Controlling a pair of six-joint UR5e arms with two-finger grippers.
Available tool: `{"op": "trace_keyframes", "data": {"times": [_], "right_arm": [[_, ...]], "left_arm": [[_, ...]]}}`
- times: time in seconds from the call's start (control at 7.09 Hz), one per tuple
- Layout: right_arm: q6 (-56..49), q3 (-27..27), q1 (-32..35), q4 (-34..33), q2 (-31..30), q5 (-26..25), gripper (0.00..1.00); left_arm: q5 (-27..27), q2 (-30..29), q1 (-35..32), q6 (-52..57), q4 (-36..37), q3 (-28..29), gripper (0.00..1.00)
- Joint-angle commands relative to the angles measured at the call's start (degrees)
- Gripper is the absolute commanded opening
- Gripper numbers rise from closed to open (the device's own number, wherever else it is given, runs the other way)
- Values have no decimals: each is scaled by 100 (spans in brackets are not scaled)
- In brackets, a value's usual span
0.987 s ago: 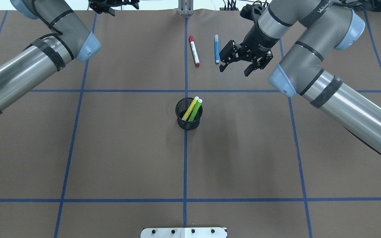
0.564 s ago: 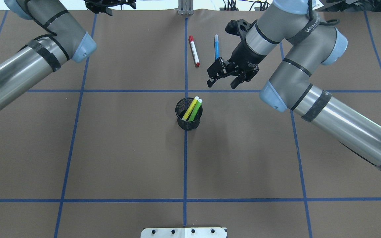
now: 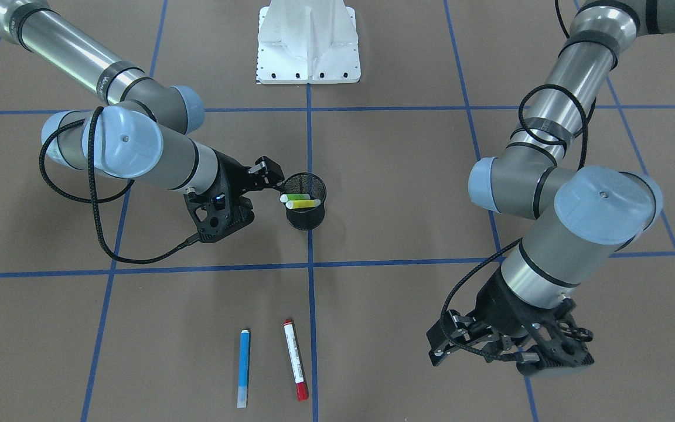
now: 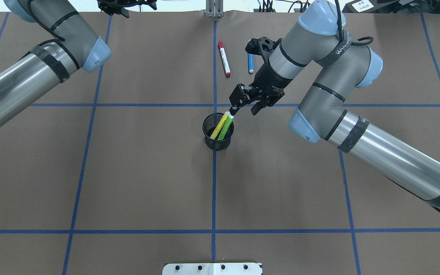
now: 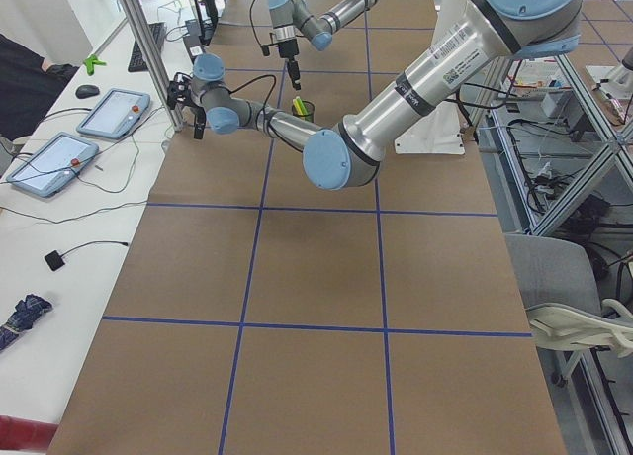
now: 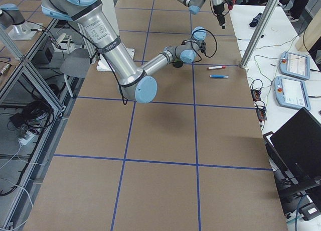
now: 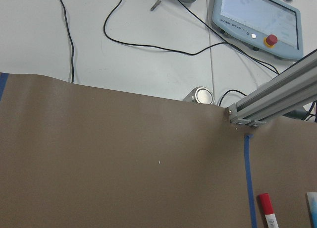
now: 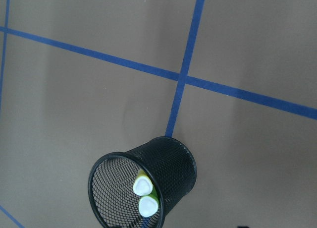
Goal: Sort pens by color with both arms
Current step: 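Move the right gripper down toward the highlighters in the pen cup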
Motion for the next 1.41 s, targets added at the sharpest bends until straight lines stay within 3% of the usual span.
{"op": "trace_keyframes", "data": {"times": [0.0, 0.28, 0.56, 1.27], "right_arm": [[-47, -3, -189, -4, 62, -227, 74], [-46, 5, -242, 5, 71, -228, 66], [-90, -3, -251, 5, 71, -271, 51], [-284, -39, -251, -4, 124, -403, 48]], "left_arm": [[0, 3, 8, 0, 0, 0, 100], [0, 3, 8, 0, 0, -9, 100], [0, 3, 8, 0, 0, -9, 100], [0, 73, 8, 9, 0, -9, 100]]}}
